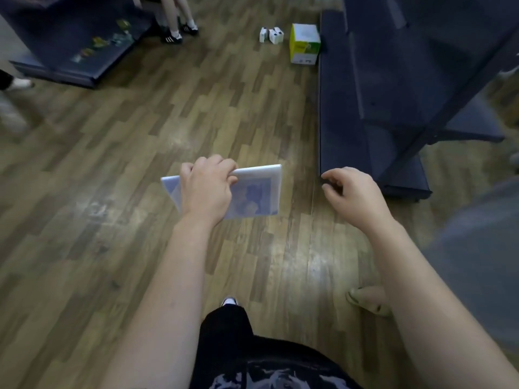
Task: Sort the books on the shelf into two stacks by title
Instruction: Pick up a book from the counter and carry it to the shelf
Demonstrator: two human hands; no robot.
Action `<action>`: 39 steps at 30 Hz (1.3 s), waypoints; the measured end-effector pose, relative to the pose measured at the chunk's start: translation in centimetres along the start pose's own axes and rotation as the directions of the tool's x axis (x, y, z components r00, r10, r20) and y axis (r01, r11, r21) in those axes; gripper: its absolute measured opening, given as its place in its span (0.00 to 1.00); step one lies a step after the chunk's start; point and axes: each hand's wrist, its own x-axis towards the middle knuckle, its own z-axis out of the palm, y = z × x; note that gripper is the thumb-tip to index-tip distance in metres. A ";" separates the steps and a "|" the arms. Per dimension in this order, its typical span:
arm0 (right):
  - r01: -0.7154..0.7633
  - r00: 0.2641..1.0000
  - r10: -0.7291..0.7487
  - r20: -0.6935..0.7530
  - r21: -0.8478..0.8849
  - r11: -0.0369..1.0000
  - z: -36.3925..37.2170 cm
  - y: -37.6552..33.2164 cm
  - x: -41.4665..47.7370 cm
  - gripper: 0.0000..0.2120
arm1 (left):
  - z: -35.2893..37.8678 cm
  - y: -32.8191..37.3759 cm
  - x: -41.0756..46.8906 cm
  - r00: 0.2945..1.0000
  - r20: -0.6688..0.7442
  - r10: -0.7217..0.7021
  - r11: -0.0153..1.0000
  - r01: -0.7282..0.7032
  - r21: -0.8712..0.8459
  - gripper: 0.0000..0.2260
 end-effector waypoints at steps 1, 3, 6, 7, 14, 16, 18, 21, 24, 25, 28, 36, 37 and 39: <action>0.001 1.000 -0.001 0.002 -0.001 1.000 0.3 0.2 1.6 0.11 | 0.7 -0.3 1.4 1.000 0.005 -0.001 1.000 0.001 -0.004 0.05; 0.005 1.000 -0.005 0.002 -0.003 1.000 0.8 0.6 5.2 0.12 | 2.0 -1.0 4.6 1.000 0.011 0.004 1.000 -0.003 -0.020 0.05; 0.000 1.000 0.000 -0.006 -0.010 1.000 1.3 0.9 10.9 0.13 | 3.7 -2.3 10.3 1.000 0.001 0.016 0.999 -0.016 -0.040 0.04; -0.007 1.000 0.007 -0.013 -0.013 1.000 1.4 1.1 12.9 0.13 | 4.2 -2.8 12.5 1.000 -0.006 0.020 0.999 -0.021 -0.046 0.04; -0.095 0.995 0.095 -0.020 -0.029 0.995 1.6 1.2 26.3 0.13 | 5.4 -5.1 28.7 0.993 -0.023 0.113 0.991 -0.115 -0.063 0.04; -0.108 0.994 0.107 -0.033 -0.034 0.994 1.5 1.4 29.5 0.13 | 6.0 -5.3 32.7 0.990 -0.023 0.140 0.987 -0.142 -0.072 0.04; -0.126 0.991 0.125 -0.038 -0.042 0.991 1.4 1.9 32.5 0.12 | 6.9 -5.2 36.0 0.988 -0.022 0.152 0.985 -0.153 -0.075 0.04; -0.159 0.986 0.157 -0.048 -0.042 0.986 1.4 3.3 36.7 0.12 | 9.1 -5.1 40.2 0.988 -0.012 0.154 0.985 -0.154 -0.079 0.03; -0.190 0.980 0.188 -0.057 -0.027 0.981 1.6 5.4 40.9 0.13 | 11.8 -4.6 44.2 0.988 0.001 0.157 0.983 -0.156 -0.096 0.03; -0.198 0.979 0.196 -0.058 -0.021 0.980 1.6 6.3 42.3 0.13 | 12.7 -4.2 45.7 0.987 0.004 0.160 0.983 -0.159 -0.094 0.03; -0.223 0.972 0.222 -0.081 -0.010 0.975 1.6 9.2 46.7 0.13 | 14.9 -2.7 50.8 0.980 0.021 0.199 0.977 -0.197 -0.077 0.03; -0.278 0.948 0.275 -0.158 0.002 0.960 -2.4 17.3 61.3 0.13 | 18.5 4.2 69.1 0.951 -0.002 0.308 0.950 -0.308 -0.055 0.06; -0.280 0.947 0.275 -0.166 -0.002 0.960 -3.1 18.2 62.9 0.13 | 18.8 5.1 71.2 0.948 -0.011 0.319 0.946 -0.319 -0.057 0.06; -0.280 0.944 0.273 -0.186 -0.010 0.960 -4.3 19.8 65.9 0.13 | 19.5 6.5 74.8 0.943 -0.023 0.332 0.941 -0.332 -0.070 0.06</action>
